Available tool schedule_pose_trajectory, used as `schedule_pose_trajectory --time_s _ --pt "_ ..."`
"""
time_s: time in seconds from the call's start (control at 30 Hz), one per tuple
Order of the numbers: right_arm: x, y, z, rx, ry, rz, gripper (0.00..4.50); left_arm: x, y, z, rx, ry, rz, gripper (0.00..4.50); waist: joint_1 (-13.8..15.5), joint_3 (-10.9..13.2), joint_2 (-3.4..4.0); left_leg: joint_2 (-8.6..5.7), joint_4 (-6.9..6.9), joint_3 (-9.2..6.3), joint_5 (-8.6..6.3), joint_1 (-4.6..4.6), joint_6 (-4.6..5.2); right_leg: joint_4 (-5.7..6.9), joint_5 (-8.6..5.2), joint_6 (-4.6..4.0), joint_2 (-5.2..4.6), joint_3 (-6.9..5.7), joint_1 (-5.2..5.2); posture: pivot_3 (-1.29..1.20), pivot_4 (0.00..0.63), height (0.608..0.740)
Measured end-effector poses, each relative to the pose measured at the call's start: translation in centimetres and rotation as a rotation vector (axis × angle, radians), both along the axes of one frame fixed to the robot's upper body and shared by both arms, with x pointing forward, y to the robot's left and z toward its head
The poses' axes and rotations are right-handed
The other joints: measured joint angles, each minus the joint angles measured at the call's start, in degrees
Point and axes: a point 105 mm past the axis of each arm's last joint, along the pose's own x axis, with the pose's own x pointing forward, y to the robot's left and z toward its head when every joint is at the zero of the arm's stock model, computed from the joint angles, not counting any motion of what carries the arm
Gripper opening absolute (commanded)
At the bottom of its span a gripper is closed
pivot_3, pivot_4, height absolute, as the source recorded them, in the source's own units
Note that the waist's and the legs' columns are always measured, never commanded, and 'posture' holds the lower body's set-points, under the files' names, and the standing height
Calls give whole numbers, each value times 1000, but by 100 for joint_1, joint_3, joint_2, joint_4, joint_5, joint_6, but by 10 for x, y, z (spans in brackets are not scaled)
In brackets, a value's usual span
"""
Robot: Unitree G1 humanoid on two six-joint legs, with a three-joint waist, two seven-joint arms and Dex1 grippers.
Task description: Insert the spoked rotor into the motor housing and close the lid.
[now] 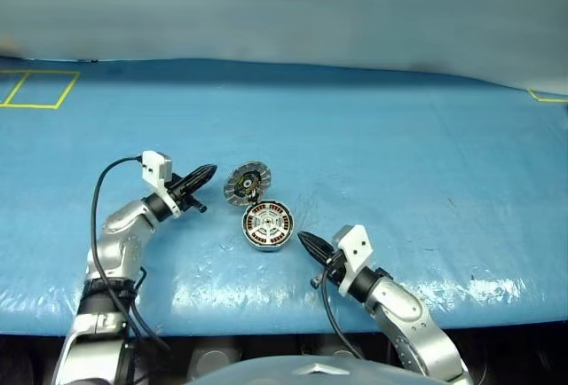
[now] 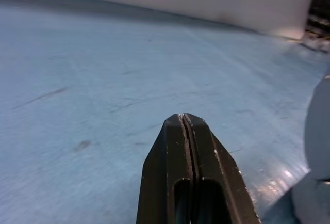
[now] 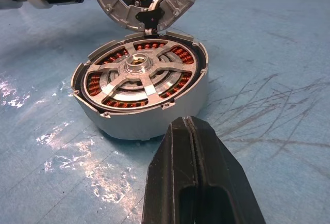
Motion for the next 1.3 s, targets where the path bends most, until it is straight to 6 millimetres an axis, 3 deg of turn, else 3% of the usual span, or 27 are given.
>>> schedule_pose_trajectory --time_s 0.13,0.57,0.77,1.07,1.3 --pt "-1 0 -4 3 15 4 0 0 -14 10 -82 44 -152 22 0 0 0 -2 0 -1 2 0 -3 1 -1 -2 5 2 1 0 150 740" --pt "-6 5 -7 28 29 13 0 2 -60 0 23 129 -426 22 12 1 -2 -10 5 -3 3 0 -6 5 -2 -4 8 4 2 0 150 740" --pt "-4 8 -5 32 19 21 0 -13 -78 -7 72 160 -572 22 9 1 -2 -12 6 -2 3 0 -6 6 -1 -5 9 5 1 0 150 740" --pt "0 8 -4 42 24 -7 0 -28 -90 -16 146 178 -662 22 11 1 -2 -10 9 -3 3 -1 -5 9 -1 -5 9 7 1 0 150 740" --pt "10 -6 -1 44 30 -81 0 -33 -95 -20 193 114 -662 22 17 0 -1 -3 21 -5 3 4 -5 18 -1 -6 8 8 8 0 150 740"
